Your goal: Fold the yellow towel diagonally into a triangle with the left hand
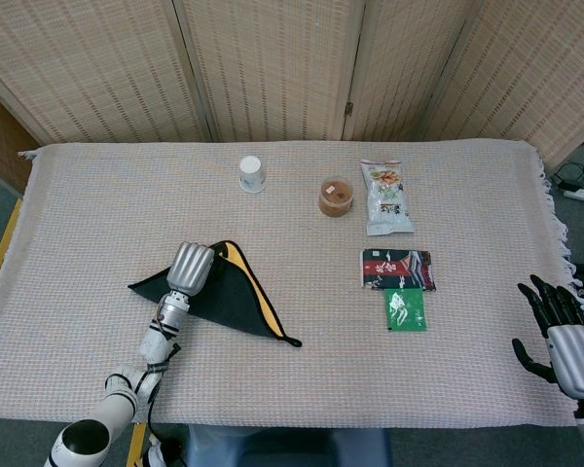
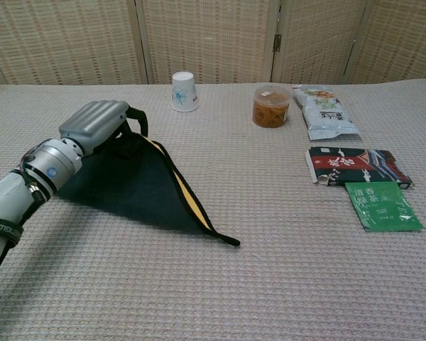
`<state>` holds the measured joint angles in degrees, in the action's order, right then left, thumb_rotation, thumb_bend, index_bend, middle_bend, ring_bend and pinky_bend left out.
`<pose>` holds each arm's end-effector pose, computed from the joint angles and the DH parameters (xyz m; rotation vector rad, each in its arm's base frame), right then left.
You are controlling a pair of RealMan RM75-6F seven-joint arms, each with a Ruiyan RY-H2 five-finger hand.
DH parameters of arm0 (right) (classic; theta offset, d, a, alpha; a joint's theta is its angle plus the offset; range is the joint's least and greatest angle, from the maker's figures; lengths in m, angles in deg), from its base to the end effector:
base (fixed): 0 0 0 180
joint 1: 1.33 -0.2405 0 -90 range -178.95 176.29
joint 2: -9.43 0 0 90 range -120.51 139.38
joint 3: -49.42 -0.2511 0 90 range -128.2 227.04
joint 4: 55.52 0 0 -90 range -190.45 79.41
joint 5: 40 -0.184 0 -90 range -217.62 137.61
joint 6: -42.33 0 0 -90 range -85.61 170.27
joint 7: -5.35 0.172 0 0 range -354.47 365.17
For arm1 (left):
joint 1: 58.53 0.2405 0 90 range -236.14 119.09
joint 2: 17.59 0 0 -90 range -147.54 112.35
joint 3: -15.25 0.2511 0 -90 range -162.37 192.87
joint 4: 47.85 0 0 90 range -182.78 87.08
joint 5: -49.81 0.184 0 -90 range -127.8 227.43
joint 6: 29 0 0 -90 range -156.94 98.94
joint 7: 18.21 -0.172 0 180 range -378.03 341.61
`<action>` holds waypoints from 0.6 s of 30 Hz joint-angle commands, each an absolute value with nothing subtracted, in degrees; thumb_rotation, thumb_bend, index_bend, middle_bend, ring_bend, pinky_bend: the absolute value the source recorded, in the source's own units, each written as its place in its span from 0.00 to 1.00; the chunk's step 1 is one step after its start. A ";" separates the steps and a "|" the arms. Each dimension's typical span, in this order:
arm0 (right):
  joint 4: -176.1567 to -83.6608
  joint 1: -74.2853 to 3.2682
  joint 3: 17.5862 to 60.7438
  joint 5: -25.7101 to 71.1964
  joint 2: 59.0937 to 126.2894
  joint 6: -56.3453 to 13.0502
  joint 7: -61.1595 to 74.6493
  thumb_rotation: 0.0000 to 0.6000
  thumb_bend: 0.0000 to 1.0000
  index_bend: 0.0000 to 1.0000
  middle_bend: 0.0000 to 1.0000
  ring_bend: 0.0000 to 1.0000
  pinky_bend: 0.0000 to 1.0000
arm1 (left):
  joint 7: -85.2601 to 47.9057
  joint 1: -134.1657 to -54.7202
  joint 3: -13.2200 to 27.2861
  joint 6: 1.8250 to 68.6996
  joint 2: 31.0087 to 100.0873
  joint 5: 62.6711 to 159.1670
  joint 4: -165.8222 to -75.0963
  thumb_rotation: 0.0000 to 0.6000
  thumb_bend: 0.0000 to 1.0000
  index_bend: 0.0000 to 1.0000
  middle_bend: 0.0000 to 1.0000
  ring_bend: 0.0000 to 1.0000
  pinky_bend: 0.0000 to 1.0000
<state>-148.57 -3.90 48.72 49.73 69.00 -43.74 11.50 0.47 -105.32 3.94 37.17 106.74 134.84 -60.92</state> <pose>-0.2981 -0.1875 0.1960 1.4120 -0.9499 0.9257 -0.1602 0.4076 -0.0524 -1.6557 -0.7249 -1.1540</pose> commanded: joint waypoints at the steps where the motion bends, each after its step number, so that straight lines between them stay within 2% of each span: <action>1: -148.50 -3.85 48.70 49.60 69.00 -43.69 11.48 1.00 0.46 0.00 0.00 0.00 0.00 | 1.12 -106.48 3.51 35.49 107.29 133.78 -59.52 1.00 0.65 0.60 1.00 1.00 1.00; 8: -148.35 -4.05 48.45 48.93 69.03 -43.03 11.52 1.00 0.46 0.00 0.00 0.00 0.00 | 1.77 -108.34 2.38 32.35 107.67 131.54 -57.63 1.00 0.65 0.60 1.00 1.00 1.00; 18: -148.47 -3.65 48.14 48.82 68.86 -43.84 11.64 1.00 0.46 0.00 0.00 0.00 0.00 | 1.81 -109.18 3.49 30.16 109.11 131.22 -56.82 1.00 0.65 0.59 1.00 1.00 1.00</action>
